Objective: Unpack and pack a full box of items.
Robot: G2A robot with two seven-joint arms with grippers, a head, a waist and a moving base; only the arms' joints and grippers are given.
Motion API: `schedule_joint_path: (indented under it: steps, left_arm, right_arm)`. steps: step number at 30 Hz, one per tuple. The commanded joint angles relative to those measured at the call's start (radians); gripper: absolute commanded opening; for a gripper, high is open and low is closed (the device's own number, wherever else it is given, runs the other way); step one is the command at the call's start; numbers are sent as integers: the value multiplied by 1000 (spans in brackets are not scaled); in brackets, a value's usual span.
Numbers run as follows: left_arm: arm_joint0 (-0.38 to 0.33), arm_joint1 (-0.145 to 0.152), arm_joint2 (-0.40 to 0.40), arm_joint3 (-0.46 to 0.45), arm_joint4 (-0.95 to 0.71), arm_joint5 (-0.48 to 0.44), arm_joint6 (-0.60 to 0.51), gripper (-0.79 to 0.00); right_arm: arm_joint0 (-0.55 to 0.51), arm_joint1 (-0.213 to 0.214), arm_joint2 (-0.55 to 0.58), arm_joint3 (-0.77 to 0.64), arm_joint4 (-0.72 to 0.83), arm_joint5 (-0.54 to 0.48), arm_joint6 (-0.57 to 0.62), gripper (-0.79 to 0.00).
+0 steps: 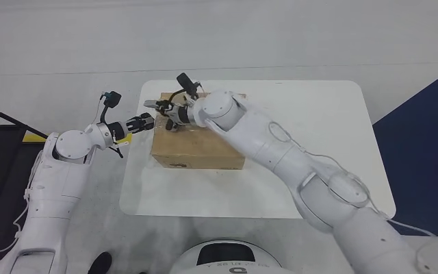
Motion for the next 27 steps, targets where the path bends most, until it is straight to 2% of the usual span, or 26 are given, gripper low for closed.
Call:
schedule_joint_path:
  steps: [1,10,14,20,23,27]
  left_arm:
    - [0,0,0,0,0,0,0,-785]
    - [0,0,0,0,0,0,0,-785]
    - [0,0,0,0,0,0,0,-785]
    - [0,0,0,0,0,0,0,-785]
    - [0,0,0,0,0,0,0,-785]
    - [0,0,0,0,0,0,0,-785]
  right_arm:
    - [12,-20,-7,35,11,-8,3,0]
    - [61,-114,-35,176,54,-55,52,0]
    - [79,-140,-29,247,60,-81,67,0]
    - [99,-134,-20,335,17,-68,183,0]
    - [99,-120,-13,352,-7,-64,259,0]
    - [100,-91,22,348,-19,-76,289,0]
